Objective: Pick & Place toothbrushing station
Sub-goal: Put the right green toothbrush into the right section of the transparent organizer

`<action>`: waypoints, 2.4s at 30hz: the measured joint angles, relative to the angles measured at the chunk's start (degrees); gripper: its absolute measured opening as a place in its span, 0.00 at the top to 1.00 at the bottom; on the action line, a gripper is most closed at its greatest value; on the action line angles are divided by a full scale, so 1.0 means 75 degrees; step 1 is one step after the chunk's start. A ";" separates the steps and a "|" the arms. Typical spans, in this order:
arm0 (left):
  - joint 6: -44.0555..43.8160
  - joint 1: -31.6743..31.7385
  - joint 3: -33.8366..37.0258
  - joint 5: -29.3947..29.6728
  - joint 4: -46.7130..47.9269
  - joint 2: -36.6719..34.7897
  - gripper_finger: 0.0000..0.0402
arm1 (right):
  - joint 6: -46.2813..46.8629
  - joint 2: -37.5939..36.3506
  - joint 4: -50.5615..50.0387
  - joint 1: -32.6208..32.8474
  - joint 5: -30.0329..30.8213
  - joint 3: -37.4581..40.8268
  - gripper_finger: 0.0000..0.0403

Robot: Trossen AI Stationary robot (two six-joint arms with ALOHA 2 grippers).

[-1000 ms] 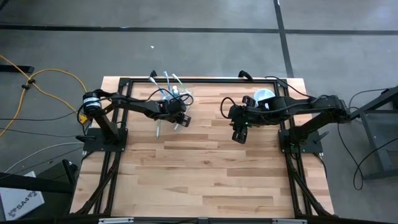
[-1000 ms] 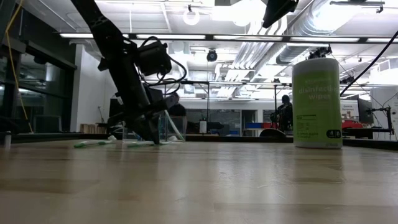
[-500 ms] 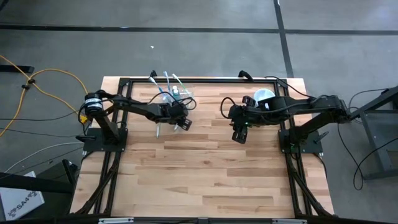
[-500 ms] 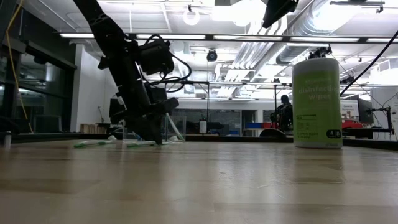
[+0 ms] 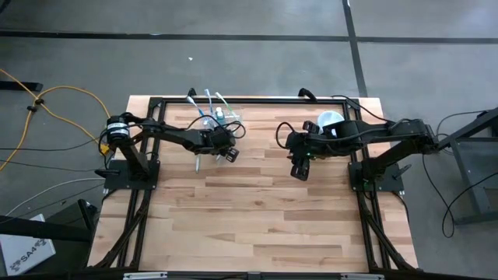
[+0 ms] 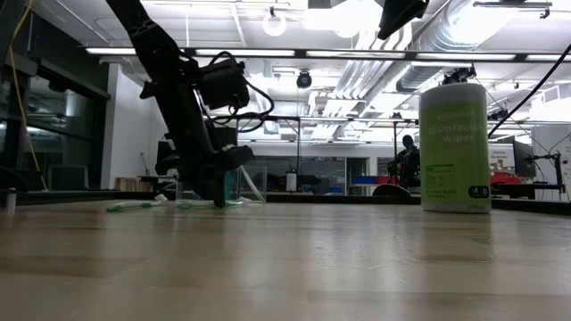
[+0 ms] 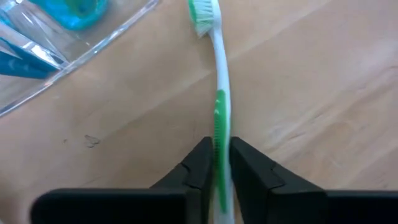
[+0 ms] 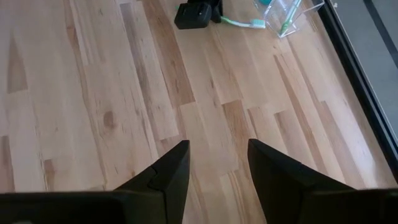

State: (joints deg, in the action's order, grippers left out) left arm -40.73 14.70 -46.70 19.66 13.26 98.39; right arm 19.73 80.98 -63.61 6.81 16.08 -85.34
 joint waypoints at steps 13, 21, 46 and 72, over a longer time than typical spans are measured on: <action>0.0058 -0.0092 0.0009 -0.0131 0.0061 -0.0003 0.98 | 0.0000 -0.0001 0.0002 0.0000 0.0000 0.0000 0.62; 0.0456 -0.0476 0.0025 -0.0089 -0.0297 -0.0111 0.99 | 0.0000 -0.0001 0.0002 0.0000 0.0001 0.0000 0.62; 0.3367 -0.3399 0.0023 0.2678 -0.3404 -0.2359 0.99 | 0.0215 0.0001 0.0088 0.0000 0.0003 0.0002 0.62; 0.7396 -0.4795 0.0012 0.2361 -0.7837 -0.2369 0.99 | -0.1977 0.0001 0.3354 0.1147 0.0868 0.0003 0.62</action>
State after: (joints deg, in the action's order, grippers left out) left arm 14.74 -21.26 -46.61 37.37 -45.52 80.62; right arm 4.90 80.99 -38.45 15.41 22.59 -85.32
